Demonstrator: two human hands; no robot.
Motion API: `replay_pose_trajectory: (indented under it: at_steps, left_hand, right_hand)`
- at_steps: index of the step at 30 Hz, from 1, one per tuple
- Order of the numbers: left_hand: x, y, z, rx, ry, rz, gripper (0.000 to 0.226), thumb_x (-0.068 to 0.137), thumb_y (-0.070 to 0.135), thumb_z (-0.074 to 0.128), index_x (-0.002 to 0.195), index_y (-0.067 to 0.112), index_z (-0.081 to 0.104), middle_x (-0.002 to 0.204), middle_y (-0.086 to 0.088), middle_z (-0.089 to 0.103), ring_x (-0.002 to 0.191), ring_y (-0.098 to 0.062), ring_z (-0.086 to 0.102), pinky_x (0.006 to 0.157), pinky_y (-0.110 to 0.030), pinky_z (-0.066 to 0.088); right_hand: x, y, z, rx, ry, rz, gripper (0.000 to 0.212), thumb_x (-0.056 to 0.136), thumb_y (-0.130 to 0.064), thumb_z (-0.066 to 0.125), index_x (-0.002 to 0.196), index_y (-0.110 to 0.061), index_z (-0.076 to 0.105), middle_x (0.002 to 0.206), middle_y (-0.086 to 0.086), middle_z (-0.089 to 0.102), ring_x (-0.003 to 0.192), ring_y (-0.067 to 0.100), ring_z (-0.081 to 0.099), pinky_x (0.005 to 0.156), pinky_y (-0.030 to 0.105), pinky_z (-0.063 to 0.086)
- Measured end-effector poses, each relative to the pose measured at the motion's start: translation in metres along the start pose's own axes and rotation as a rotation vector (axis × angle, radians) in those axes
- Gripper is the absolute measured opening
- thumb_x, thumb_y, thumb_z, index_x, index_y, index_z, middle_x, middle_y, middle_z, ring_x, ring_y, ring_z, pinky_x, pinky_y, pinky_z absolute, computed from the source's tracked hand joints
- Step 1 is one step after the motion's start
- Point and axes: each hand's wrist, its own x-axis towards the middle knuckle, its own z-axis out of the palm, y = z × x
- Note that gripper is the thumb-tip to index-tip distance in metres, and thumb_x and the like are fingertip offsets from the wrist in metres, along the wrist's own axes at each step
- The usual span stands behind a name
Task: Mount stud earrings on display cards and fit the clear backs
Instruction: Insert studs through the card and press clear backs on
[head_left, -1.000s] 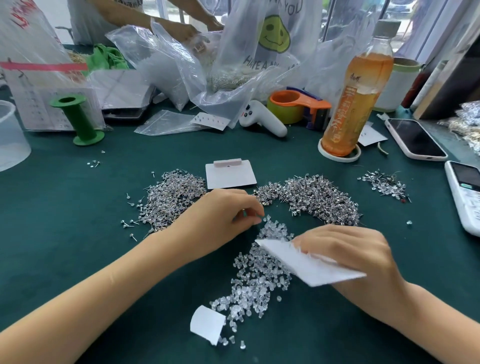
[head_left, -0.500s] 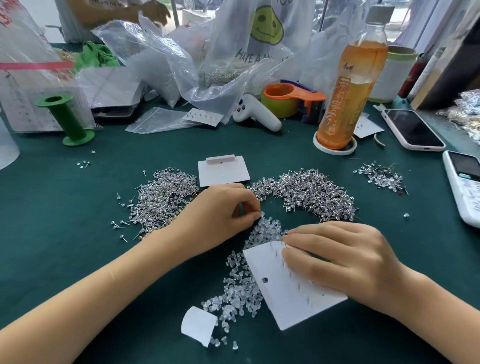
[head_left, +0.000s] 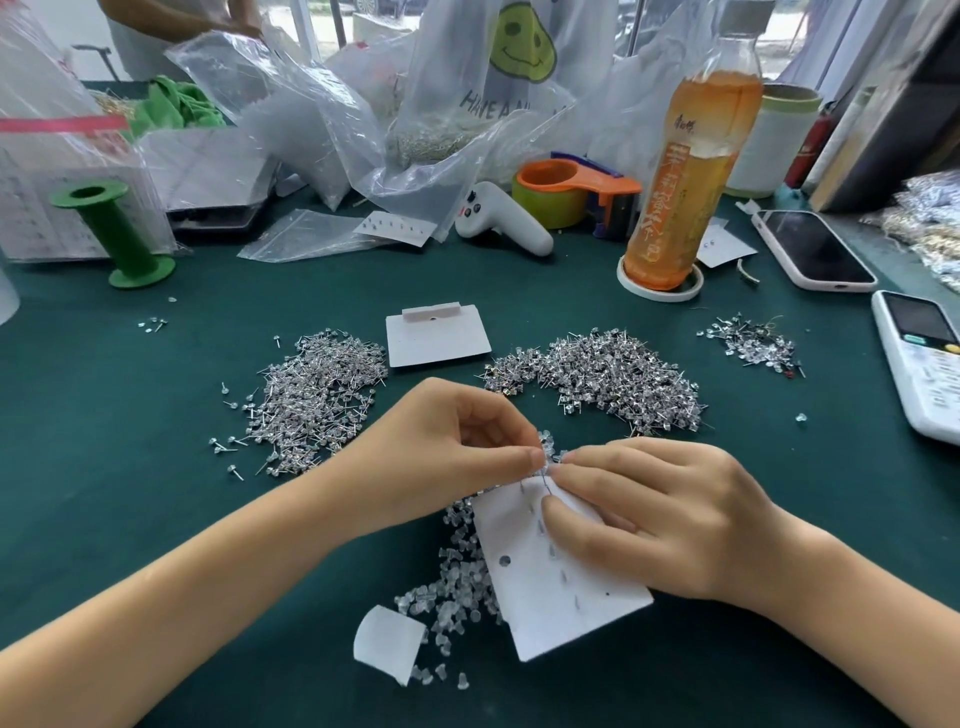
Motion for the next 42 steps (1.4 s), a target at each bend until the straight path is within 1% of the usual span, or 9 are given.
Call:
replay_pose_trajectory:
  at_steps: [3,6,10,15,21,27,31,34,42]
  left_hand:
    - [-0.0024,0.0014,0.0012,-0.007,0.003,-0.023,0.004,0.081,0.017,0.073,0.078,0.014,0.073,0.079,-0.010,0.072,0.067,-0.010,0.060,0.067,-0.025,0.047]
    - [-0.0033,0.0018,0.0024,0.001,0.005,-0.023,0.005,0.082,0.018,0.072,0.078,0.014,0.072,0.077,-0.010,0.072,0.066,-0.009,0.059,0.065,-0.024,0.046]
    - [-0.0035,0.0007,0.0024,0.003,-0.009,-0.015,0.005,0.082,0.017,0.071,0.078,0.014,0.072,0.072,-0.001,0.069,0.064,-0.007,0.057,0.061,-0.019,0.045]
    - [-0.0060,0.0002,0.0035,0.042,-0.009,0.021,0.005,0.082,0.017,0.070,0.078,0.015,0.072,0.071,-0.003,0.070,0.061,-0.005,0.057,0.059,-0.017,0.045]
    - [-0.0071,-0.0004,0.0041,0.066,0.001,0.048,0.005,0.082,0.016,0.072,0.077,0.015,0.073,0.066,0.005,0.069,0.057,0.000,0.055,0.056,-0.011,0.042]
    - [-0.0079,0.0003,0.0045,0.072,-0.016,0.069,0.004,0.082,0.017,0.071,0.079,0.015,0.073,0.072,-0.002,0.072,0.061,-0.003,0.057,0.058,-0.014,0.045]
    - [-0.0075,0.0021,0.0040,0.065,-0.037,0.078,0.004,0.083,0.016,0.071,0.081,0.013,0.073,0.072,-0.004,0.071,0.059,-0.004,0.054,0.056,-0.014,0.042]
    - [-0.0073,0.0024,0.0040,0.056,-0.043,0.084,0.004,0.082,0.016,0.072,0.081,0.012,0.073,0.069,-0.002,0.069,0.058,-0.003,0.054,0.055,-0.013,0.042]
    - [-0.0065,0.0021,0.0035,0.029,-0.074,0.078,0.006,0.082,0.014,0.071,0.082,0.008,0.072,0.065,0.007,0.066,0.055,0.001,0.053,0.053,-0.010,0.040]
  right_hand:
    - [0.0008,-0.0005,-0.0005,0.005,-0.007,0.011,0.014,0.079,-0.001,0.070,0.085,-0.014,0.071,0.077,0.006,0.071,0.073,0.021,0.070,0.063,0.031,0.057]
    - [0.0017,-0.0013,-0.0008,0.006,-0.027,0.017,0.014,0.078,-0.001,0.072,0.080,-0.014,0.074,0.076,0.005,0.071,0.073,0.020,0.070,0.062,0.031,0.057]
    - [0.0020,-0.0016,-0.0005,0.008,-0.037,0.027,0.016,0.075,0.001,0.073,0.081,-0.014,0.075,0.075,0.005,0.071,0.072,0.020,0.069,0.060,0.031,0.056]
    - [0.0015,-0.0027,0.0001,0.003,-0.034,0.017,0.014,0.077,0.000,0.072,0.081,-0.013,0.074,0.075,0.006,0.071,0.071,0.021,0.069,0.061,0.031,0.057]
    - [0.0003,-0.0046,0.0002,-0.011,-0.041,0.015,0.015,0.077,0.001,0.072,0.081,-0.013,0.073,0.074,0.006,0.070,0.069,0.021,0.068,0.062,0.031,0.056]
    - [0.0010,-0.0045,-0.0009,-0.026,-0.029,0.010,0.015,0.077,0.002,0.071,0.079,-0.013,0.073,0.072,0.007,0.069,0.066,0.022,0.066,0.061,0.031,0.056]
    - [0.0006,-0.0046,-0.0007,-0.033,-0.022,0.008,0.014,0.075,0.002,0.075,0.080,-0.012,0.073,0.070,0.007,0.068,0.065,0.023,0.066,0.059,0.031,0.055]
    - [0.0006,-0.0047,-0.0005,-0.039,-0.017,0.007,0.015,0.075,0.001,0.075,0.083,-0.011,0.071,0.071,0.008,0.069,0.065,0.024,0.066,0.059,0.031,0.055]
    - [0.0007,-0.0056,-0.0018,-0.051,-0.014,-0.004,0.013,0.074,0.001,0.076,0.080,-0.011,0.073,0.072,0.008,0.069,0.064,0.024,0.065,0.060,0.031,0.056]
